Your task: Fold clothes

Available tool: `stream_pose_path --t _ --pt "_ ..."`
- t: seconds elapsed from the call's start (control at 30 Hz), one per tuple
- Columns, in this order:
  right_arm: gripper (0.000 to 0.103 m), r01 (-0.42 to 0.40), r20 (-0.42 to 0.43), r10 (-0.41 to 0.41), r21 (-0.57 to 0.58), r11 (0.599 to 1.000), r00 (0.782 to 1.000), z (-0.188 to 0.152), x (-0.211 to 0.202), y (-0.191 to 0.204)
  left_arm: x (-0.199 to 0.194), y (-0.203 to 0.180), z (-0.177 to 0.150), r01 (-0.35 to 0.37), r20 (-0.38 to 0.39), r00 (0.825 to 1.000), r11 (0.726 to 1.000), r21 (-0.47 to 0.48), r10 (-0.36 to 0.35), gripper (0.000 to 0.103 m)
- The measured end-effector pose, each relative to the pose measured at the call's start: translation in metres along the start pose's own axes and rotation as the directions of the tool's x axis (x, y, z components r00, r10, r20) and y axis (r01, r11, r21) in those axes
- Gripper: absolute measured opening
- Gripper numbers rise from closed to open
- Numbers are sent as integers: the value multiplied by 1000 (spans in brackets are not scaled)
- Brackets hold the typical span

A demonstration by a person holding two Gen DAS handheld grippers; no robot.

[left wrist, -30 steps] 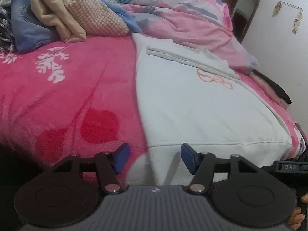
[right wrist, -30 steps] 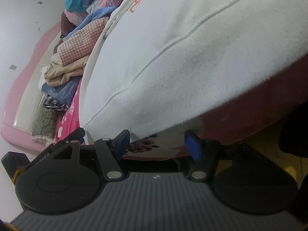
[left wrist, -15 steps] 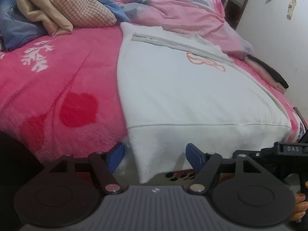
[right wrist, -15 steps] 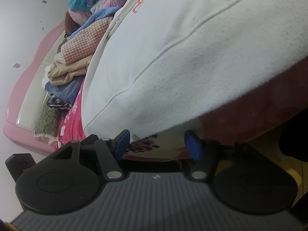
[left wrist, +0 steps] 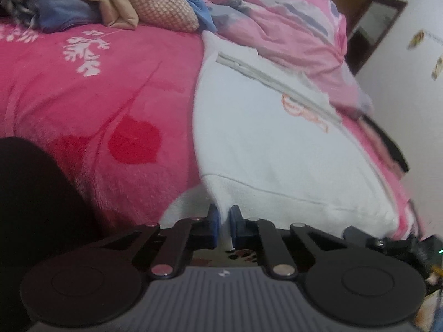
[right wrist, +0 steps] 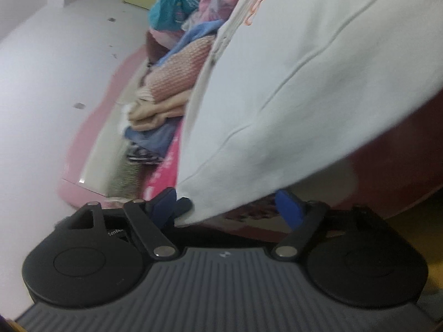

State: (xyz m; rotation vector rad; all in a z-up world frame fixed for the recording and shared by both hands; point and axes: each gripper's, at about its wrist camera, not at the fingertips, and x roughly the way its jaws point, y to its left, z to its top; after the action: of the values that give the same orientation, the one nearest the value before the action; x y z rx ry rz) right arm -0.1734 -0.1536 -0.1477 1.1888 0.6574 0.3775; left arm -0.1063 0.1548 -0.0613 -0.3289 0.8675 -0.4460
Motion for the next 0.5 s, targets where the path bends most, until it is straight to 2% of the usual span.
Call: stream_pose_path --t 0.13,0.27,0.5 --pt "79 -121 -6 122 66 990 993 -3 5 -7 -10 1 7 51 27 998 997 -53 -50 8" --pt "87 -222 -45 228 114 968 973 -11 20 -7 -12 1 9 85 37 996 994 -62 -83 7" --pt "89 -319 -10 341 329 889 940 -15 55 -18 -14 0 14 144 55 989 986 -77 -140 7"
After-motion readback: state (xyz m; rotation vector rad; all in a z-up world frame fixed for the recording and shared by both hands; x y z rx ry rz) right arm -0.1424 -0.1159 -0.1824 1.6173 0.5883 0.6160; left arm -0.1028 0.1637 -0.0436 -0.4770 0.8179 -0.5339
